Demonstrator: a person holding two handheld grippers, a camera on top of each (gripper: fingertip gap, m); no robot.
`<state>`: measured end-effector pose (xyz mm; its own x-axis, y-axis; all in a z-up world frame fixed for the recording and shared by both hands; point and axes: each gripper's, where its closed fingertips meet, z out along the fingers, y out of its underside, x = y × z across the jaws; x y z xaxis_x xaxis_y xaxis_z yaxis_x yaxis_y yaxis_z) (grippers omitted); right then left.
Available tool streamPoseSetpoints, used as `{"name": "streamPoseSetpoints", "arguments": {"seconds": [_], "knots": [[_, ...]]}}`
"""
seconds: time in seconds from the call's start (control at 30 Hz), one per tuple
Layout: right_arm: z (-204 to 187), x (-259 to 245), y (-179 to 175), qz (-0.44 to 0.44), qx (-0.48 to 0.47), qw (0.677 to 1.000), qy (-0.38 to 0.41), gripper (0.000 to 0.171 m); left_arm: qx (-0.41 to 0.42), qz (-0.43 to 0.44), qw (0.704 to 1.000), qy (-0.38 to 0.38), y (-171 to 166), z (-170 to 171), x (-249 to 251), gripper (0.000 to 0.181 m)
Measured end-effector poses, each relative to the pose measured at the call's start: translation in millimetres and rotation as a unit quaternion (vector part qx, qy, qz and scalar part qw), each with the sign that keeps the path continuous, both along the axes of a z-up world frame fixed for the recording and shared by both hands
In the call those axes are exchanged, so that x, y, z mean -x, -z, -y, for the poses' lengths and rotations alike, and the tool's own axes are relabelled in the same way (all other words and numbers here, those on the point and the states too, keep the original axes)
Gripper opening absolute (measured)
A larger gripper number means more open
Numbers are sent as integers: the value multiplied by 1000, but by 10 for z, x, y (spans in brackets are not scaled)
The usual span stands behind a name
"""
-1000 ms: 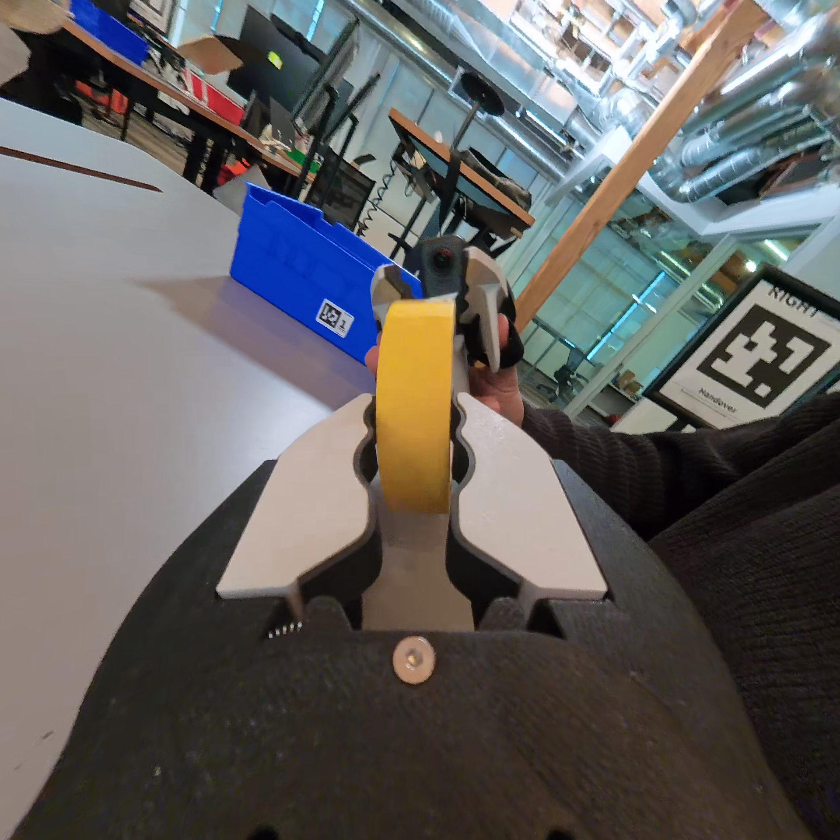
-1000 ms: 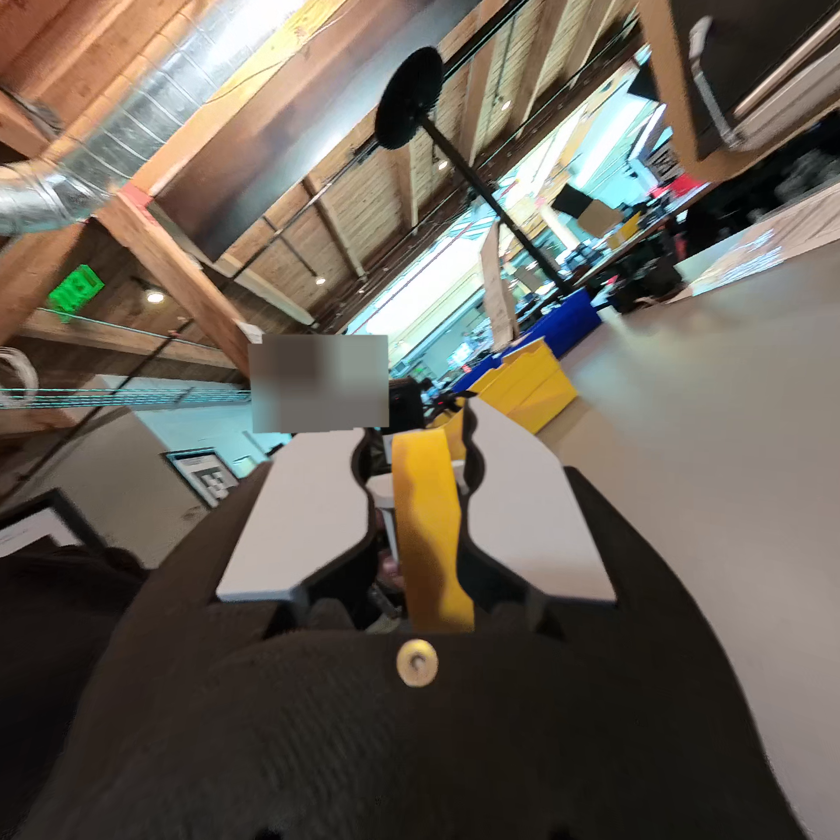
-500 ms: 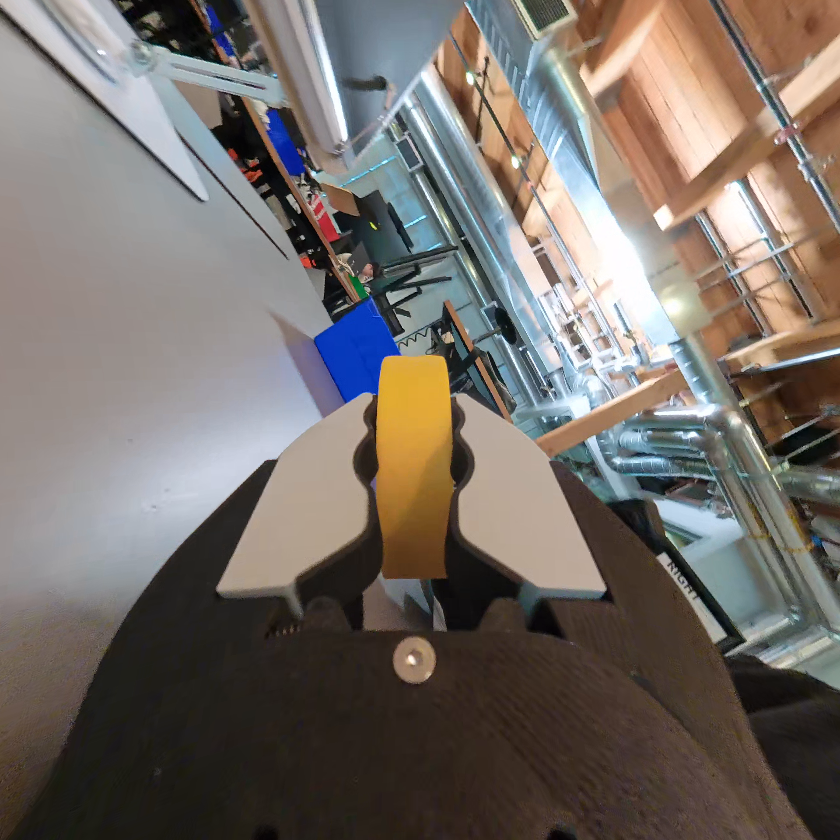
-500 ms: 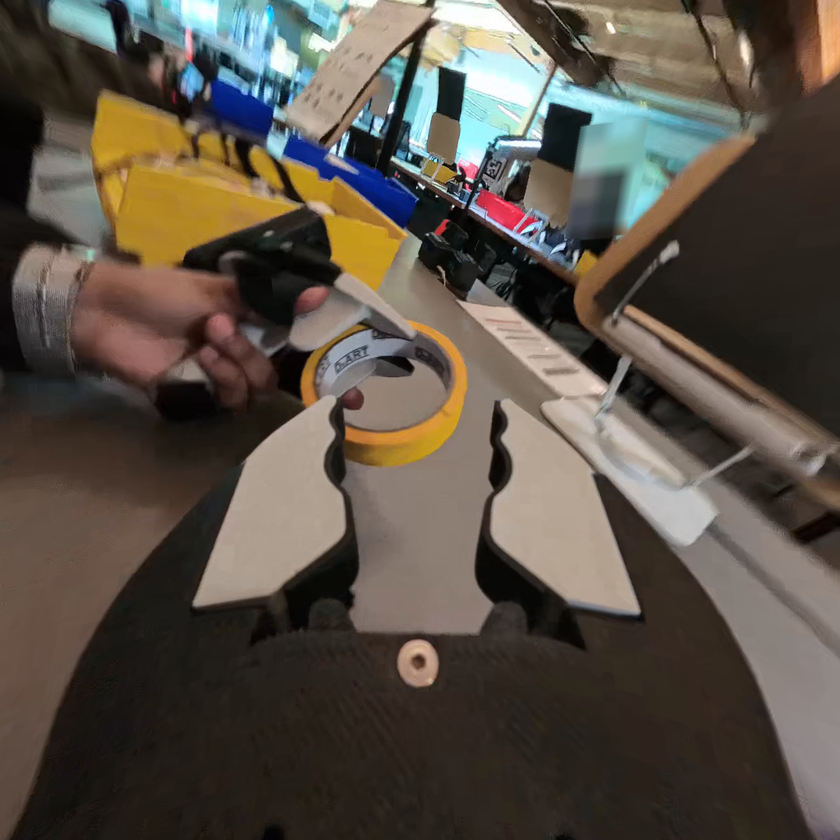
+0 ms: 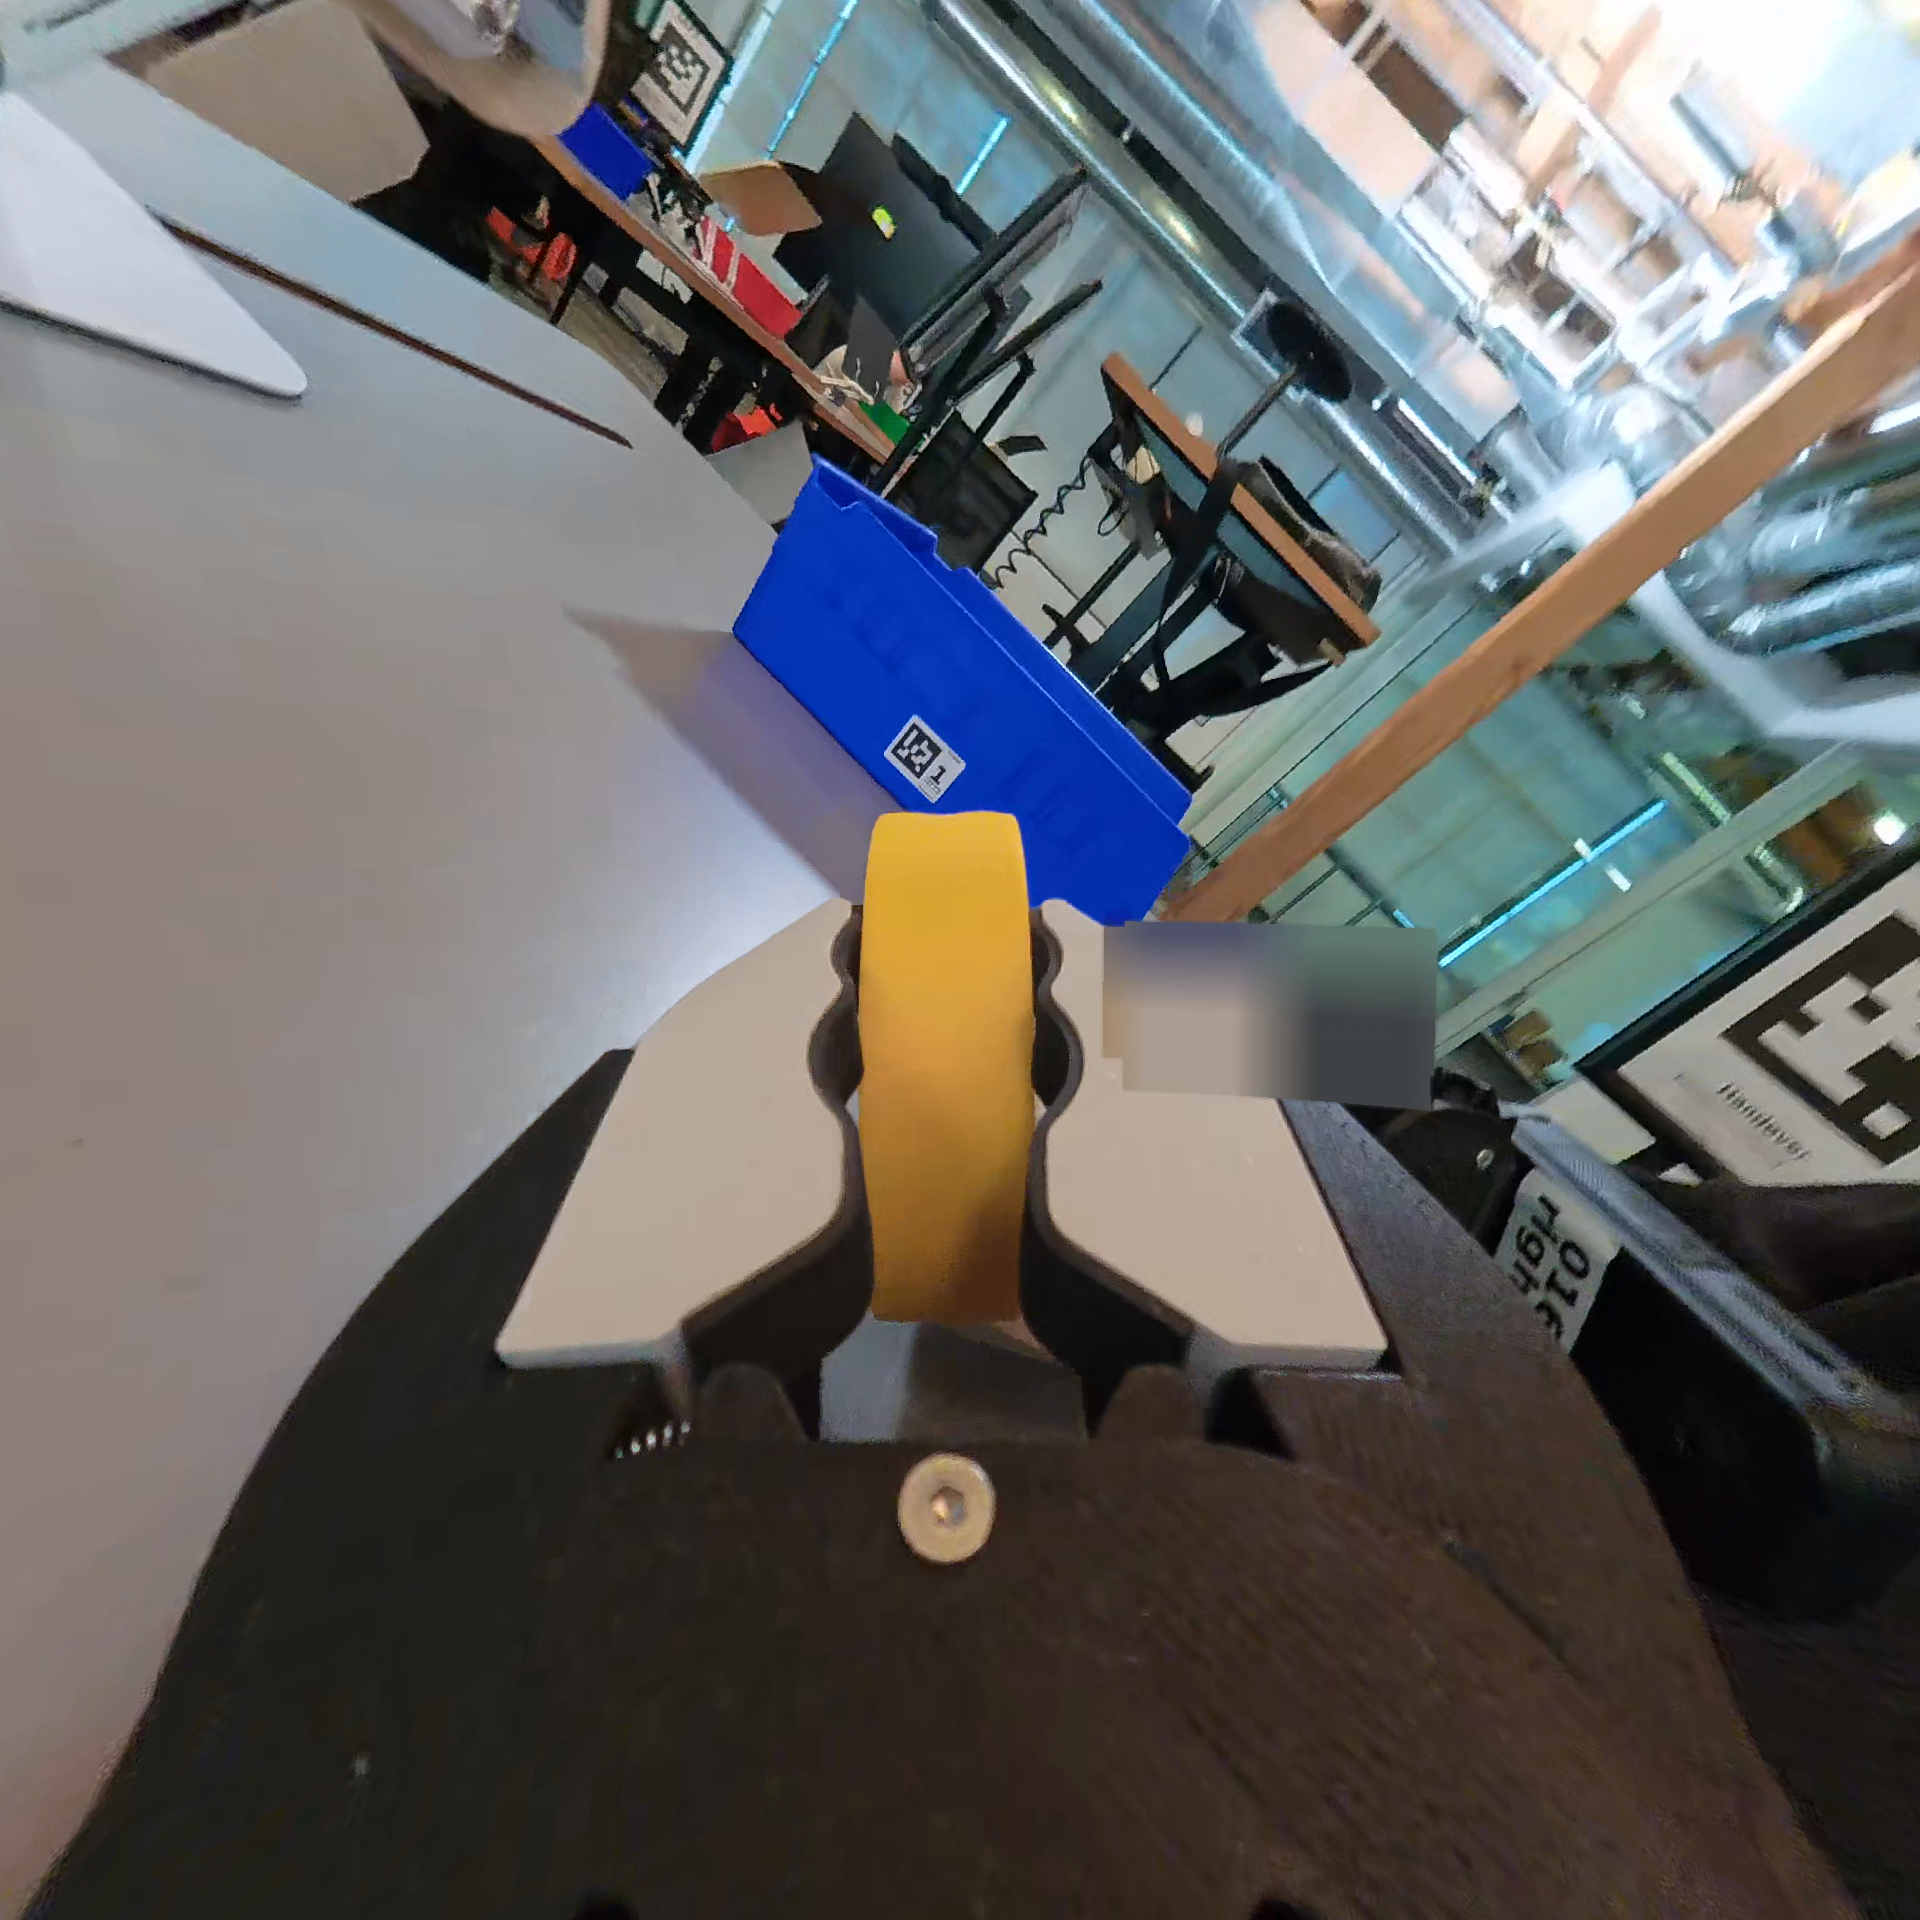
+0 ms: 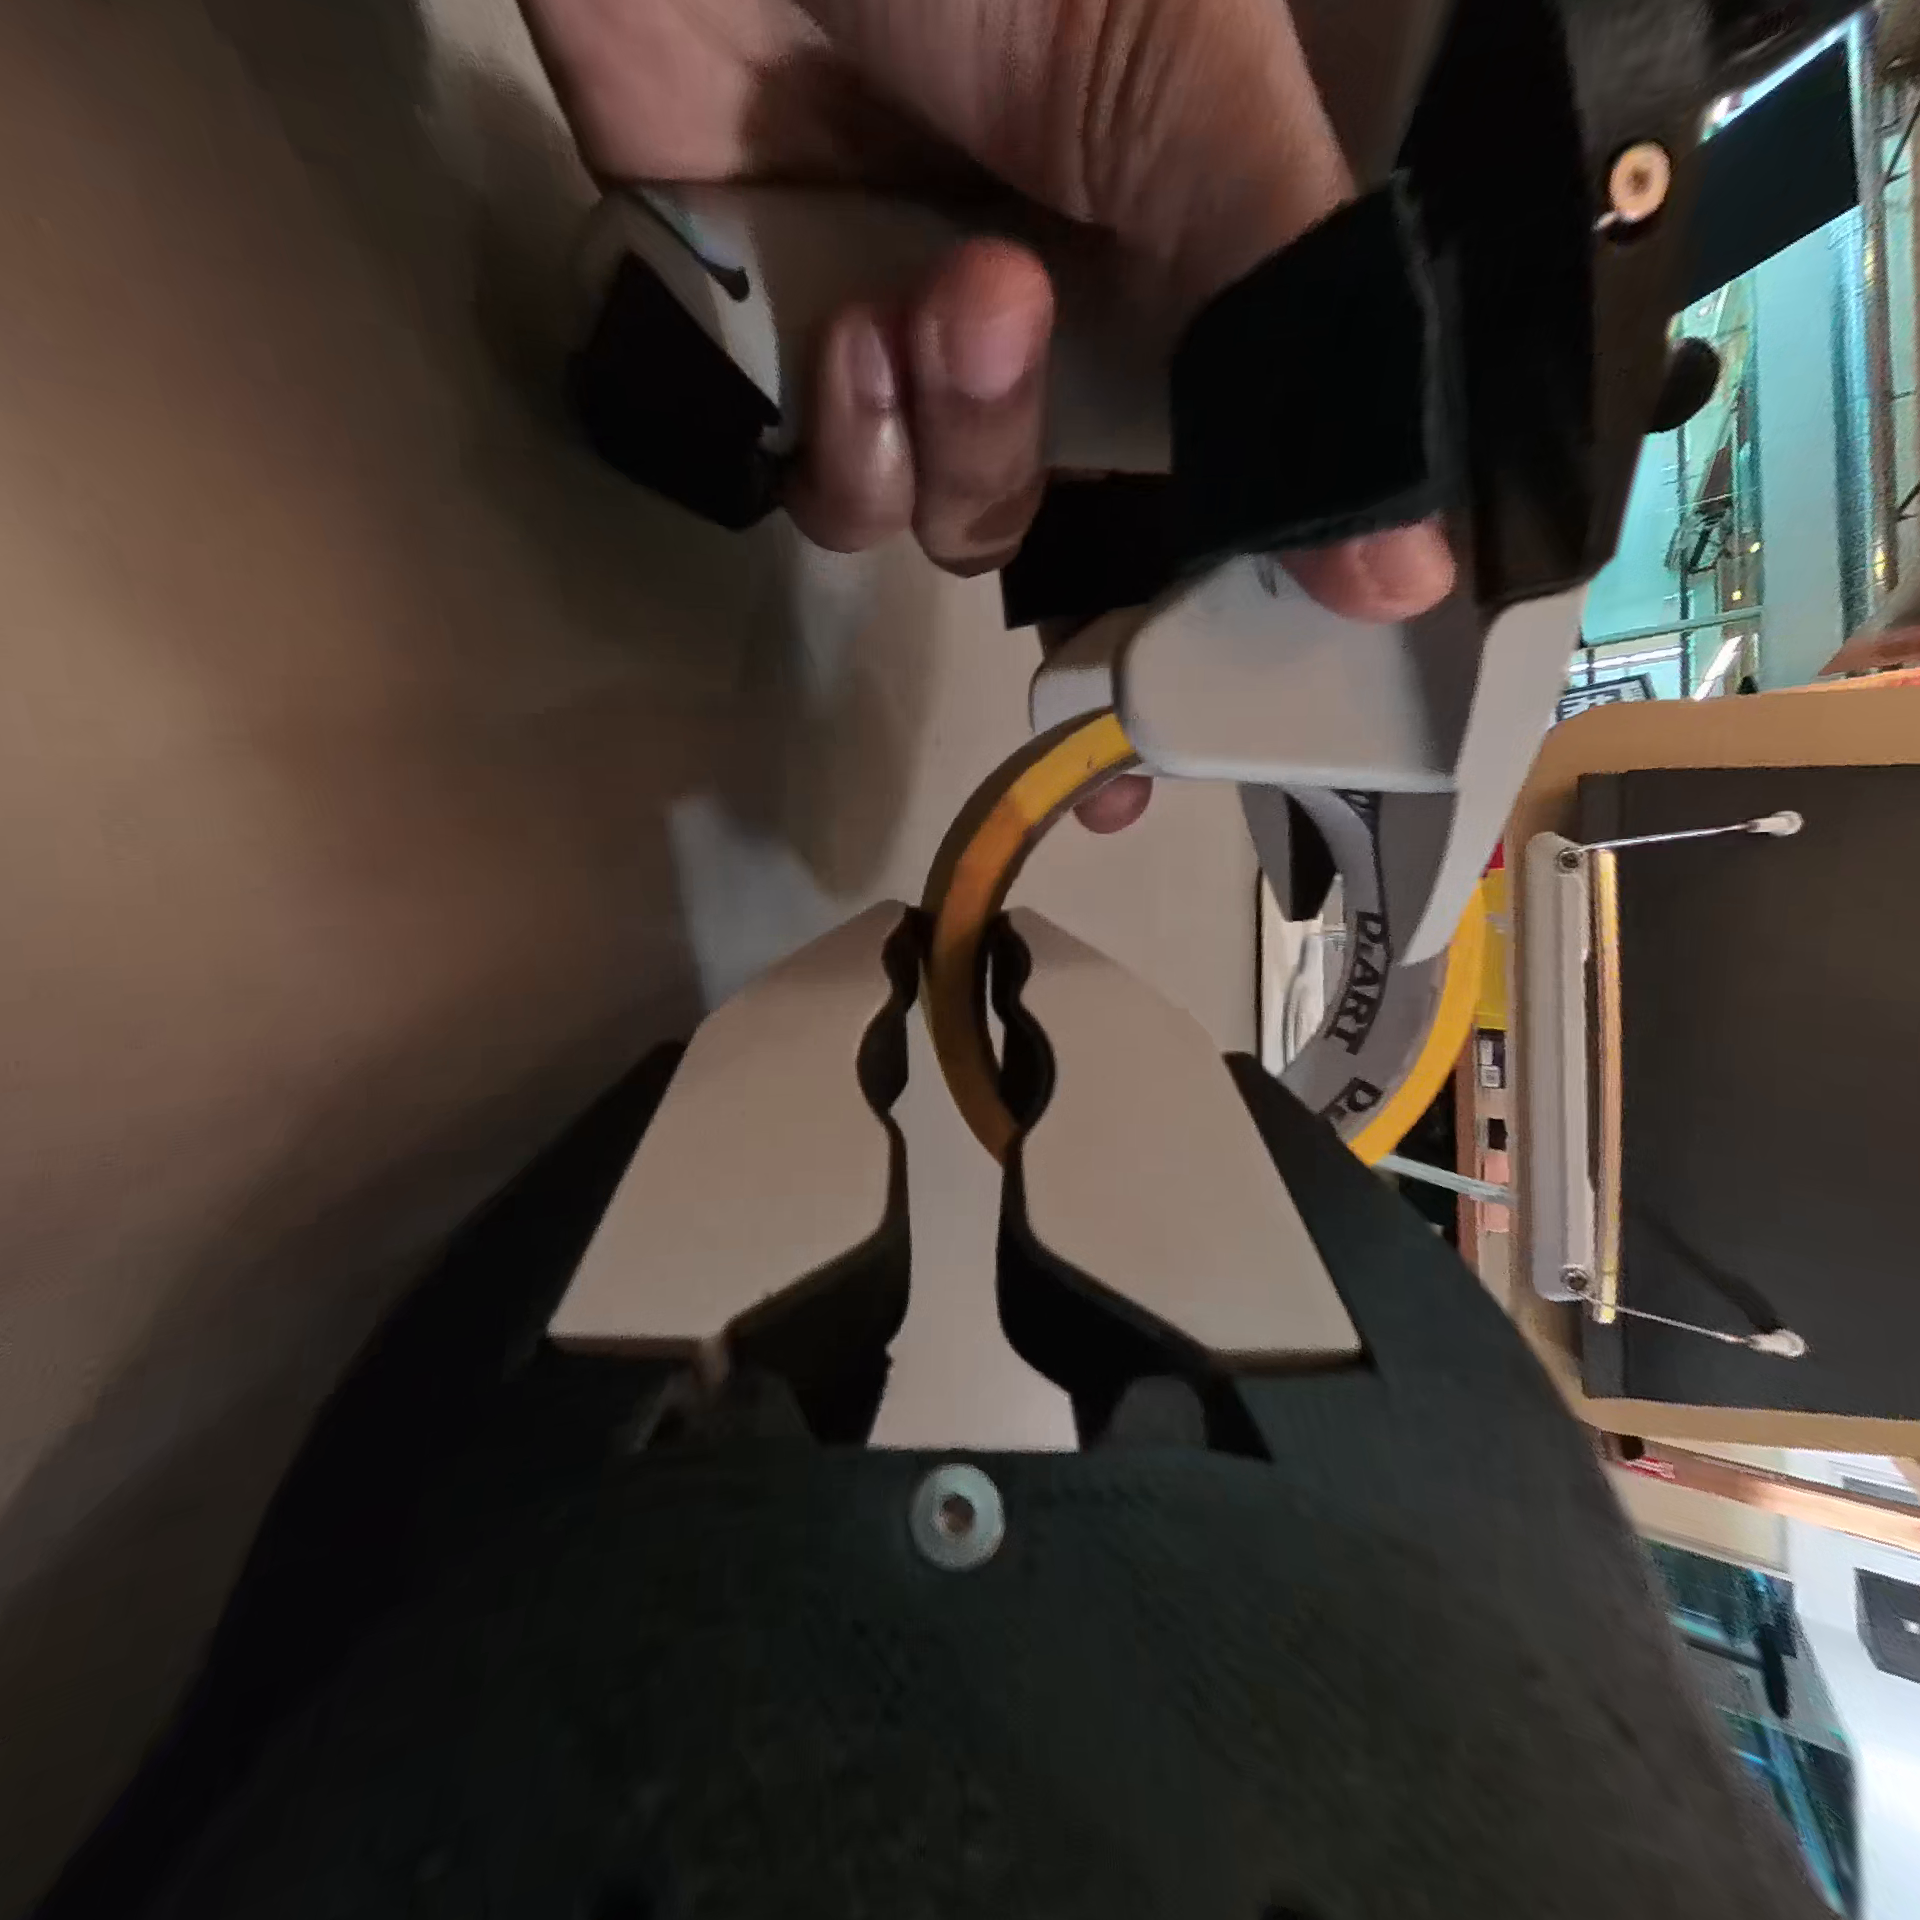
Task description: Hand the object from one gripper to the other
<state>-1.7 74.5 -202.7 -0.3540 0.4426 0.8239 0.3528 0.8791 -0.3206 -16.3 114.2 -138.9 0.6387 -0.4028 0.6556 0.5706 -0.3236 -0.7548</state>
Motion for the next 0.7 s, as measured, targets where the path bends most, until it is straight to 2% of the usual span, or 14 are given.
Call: {"name": "streamPoseSetpoints", "arguments": {"seconds": [0.07, 0.13, 0.2, 0.3, 0.37, 0.47, 0.57, 0.63, 0.7], "knots": [[-2, 4, -39, -7, 9, 1000, 0, 12, -31, -13, 999, 9, -94, 32, -28, 37], [-16, 5, -78, -17, 21, 1000, 1, 12, -56, -9, 998, 5, -180, 38, -34, 67], [-38, 9, -131, -31, 48, 998, 5, 12, -73, -1, 997, -11, -238, 33, 11, 86], [-43, 13, -260, -59, 152, 987, 6, 11, -99, 8, 995, -26, -333, 49, 79, 106], [-52, 3, -365, -75, 257, 963, 4, 11, -111, 3, 993, -31, -369, 59, 101, 115], [-17, -54, -590, -97, 440, 892, -40, 11, -121, -22, 992, -20, -380, 71, 45, 126], [-115, -124, -871, -122, 602, 786, -62, 12, -128, -90, 988, 5, -331, 87, -110, 135], [-166, -184, -970, -114, 677, 722, -80, 11, -125, -165, 978, 13, -228, 80, -213, 141], [-168, -212, -983, -90, 720, 682, -90, 11, -122, -245, 962, 13, -104, 61, -295, 147]]}}
